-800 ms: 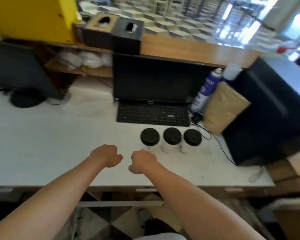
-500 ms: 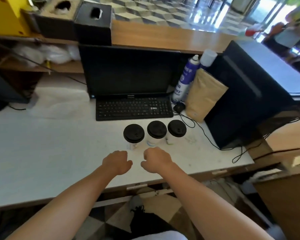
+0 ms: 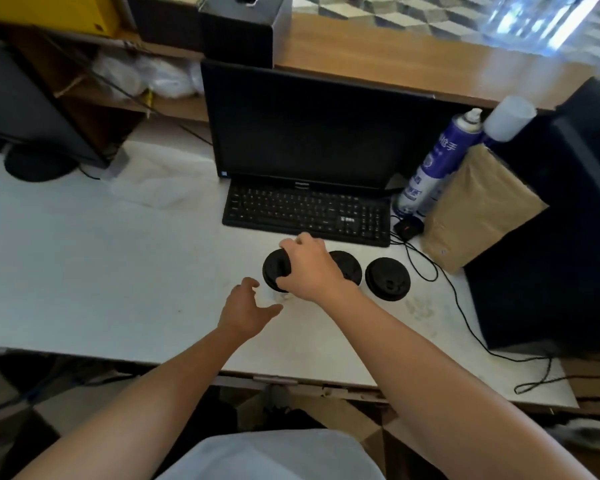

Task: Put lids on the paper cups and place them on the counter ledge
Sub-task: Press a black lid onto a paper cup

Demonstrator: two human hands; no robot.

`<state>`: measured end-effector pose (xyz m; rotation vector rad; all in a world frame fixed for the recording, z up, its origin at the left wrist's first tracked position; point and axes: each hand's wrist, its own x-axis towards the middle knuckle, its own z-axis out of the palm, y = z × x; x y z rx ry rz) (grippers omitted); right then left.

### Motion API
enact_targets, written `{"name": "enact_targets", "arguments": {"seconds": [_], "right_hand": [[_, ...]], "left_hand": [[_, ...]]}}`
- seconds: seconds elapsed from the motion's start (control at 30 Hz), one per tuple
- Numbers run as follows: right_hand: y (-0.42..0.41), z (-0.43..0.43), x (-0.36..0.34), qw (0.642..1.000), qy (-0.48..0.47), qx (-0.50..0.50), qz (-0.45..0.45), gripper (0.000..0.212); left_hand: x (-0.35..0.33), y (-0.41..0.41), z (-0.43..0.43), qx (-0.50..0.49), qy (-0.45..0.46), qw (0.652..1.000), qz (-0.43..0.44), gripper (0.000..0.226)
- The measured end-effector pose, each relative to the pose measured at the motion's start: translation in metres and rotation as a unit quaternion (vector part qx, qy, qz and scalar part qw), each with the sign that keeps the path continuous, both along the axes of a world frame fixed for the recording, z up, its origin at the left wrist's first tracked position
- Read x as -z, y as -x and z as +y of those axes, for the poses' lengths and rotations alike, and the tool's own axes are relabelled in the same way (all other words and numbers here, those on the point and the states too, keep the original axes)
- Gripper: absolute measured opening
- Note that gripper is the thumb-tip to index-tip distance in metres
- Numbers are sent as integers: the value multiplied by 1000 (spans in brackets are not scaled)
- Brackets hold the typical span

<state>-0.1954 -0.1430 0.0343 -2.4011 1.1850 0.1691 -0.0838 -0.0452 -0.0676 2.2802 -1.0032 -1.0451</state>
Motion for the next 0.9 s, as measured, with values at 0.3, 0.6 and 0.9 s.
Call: {"name": "enact_targets", "arguments": {"seconds": [0.3, 0.6, 0.9], "right_hand": [[-9, -9, 25, 997, -21, -51, 53, 75], [-15, -8, 22, 998, -47, -9, 31, 84], [-33, -14, 11, 965, -216, 104, -105, 53]], "left_hand": [[22, 5, -19, -44, 65, 994, 82, 92], [28, 6, -23, -69, 151, 972, 165, 66], [-1, -25, -3, -46, 174, 983, 31, 70]]}}
